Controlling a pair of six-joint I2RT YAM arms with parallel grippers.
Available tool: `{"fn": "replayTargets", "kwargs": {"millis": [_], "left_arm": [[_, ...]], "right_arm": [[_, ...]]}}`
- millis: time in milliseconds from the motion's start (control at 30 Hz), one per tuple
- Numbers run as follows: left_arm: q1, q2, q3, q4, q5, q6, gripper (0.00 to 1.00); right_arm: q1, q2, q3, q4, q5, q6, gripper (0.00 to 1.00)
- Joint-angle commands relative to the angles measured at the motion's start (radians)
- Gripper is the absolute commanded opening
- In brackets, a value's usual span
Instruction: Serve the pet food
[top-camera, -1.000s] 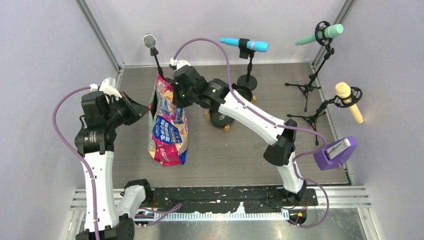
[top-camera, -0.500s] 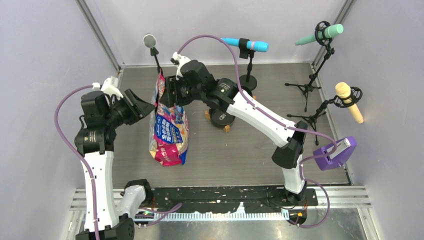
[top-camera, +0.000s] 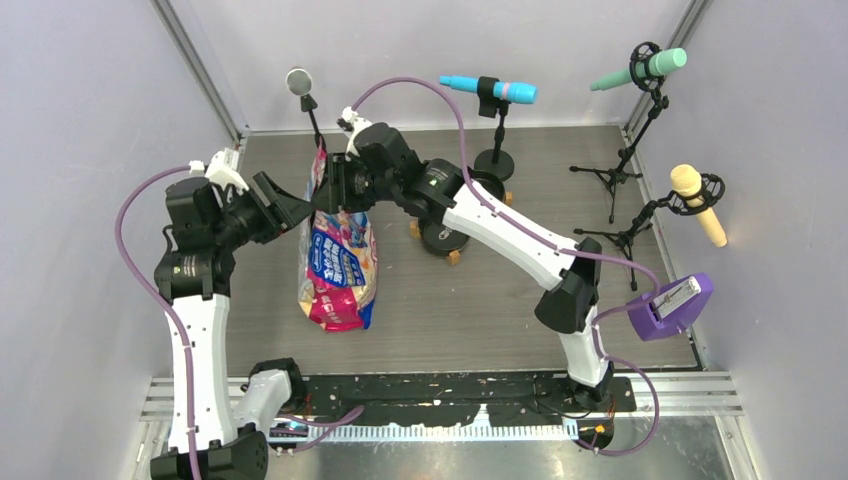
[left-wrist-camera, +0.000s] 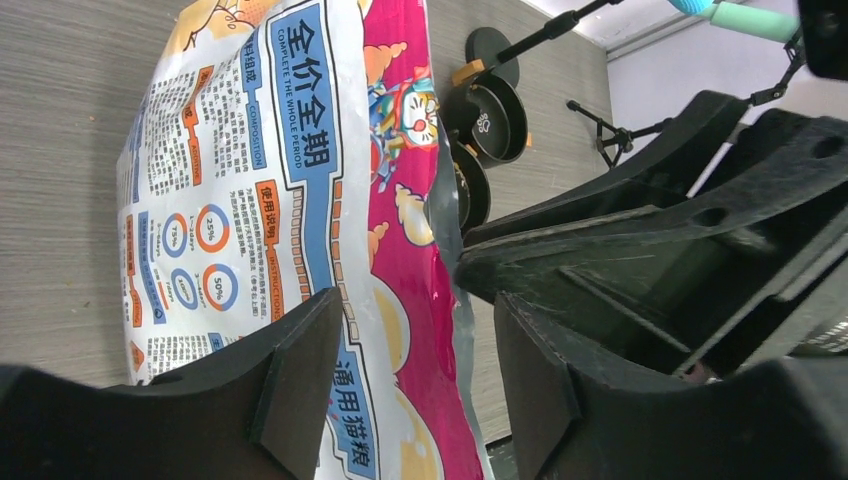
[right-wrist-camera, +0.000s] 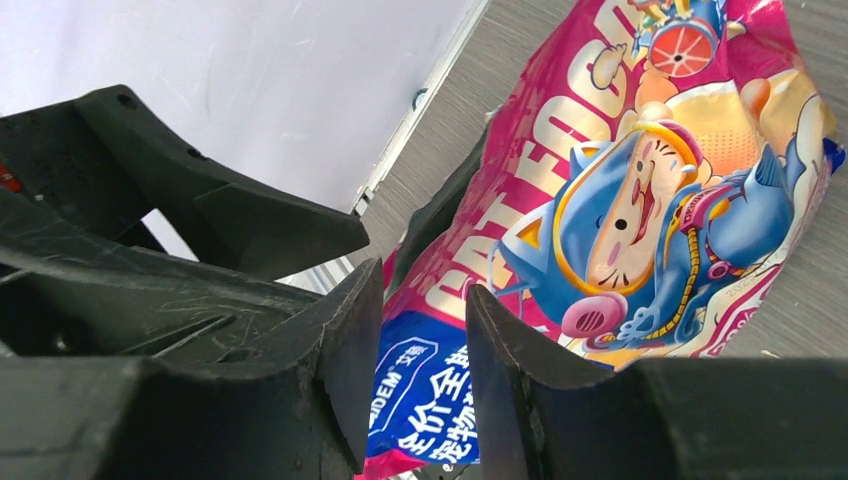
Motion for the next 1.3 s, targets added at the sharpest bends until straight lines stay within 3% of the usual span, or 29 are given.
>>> {"fn": "replayTargets", "kwargs": {"millis": [0, 133, 200, 467, 733, 1000, 1133, 1200, 1233, 1267], "left_arm": [[0.001, 0.017, -0.005, 0.078, 0.027, -0.001, 0.55], [0.001, 0.037, 0.002, 0.065, 0.014, 0.012, 0.41], [0.001, 0.05, 0.004, 0.057, 0.016, 0.016, 0.4], [-0.009, 0.071, 0.0, 0.051, 0.041, 0.046, 0.45], [-0.037, 0.092, -0.014, 0.03, -0.007, 0.067, 0.44], [-0.111, 0.14, 0.078, -0.07, -0.144, 0.166, 0.27], [-0.124, 0.157, 0.115, -0.102, -0.175, 0.191, 0.11], [-0.127, 0.161, 0.129, -0.118, -0.194, 0.196, 0.0], [-0.128, 0.163, 0.136, -0.124, -0.205, 0.197, 0.0], [-0.128, 0.161, 0.141, -0.128, -0.214, 0.197, 0.0]], "right_arm": [[0.003, 0.028, 0.026, 0.074, 0.007, 0.047, 0.44], [-0.001, 0.041, 0.024, 0.079, 0.013, 0.054, 0.32], [-0.002, 0.039, 0.014, 0.079, 0.021, 0.054, 0.29], [-0.003, 0.027, -0.001, 0.083, 0.048, 0.045, 0.36], [-0.004, 0.051, 0.016, 0.059, 0.088, 0.029, 0.39], [0.011, 0.091, 0.072, -0.016, 0.176, -0.035, 0.38], [0.022, 0.117, 0.132, -0.071, 0.216, -0.086, 0.31], [0.023, 0.122, 0.147, -0.083, 0.219, -0.095, 0.21], [0.022, 0.12, 0.148, -0.085, 0.221, -0.102, 0.1], [0.022, 0.117, 0.15, -0.088, 0.228, -0.105, 0.08]]}}
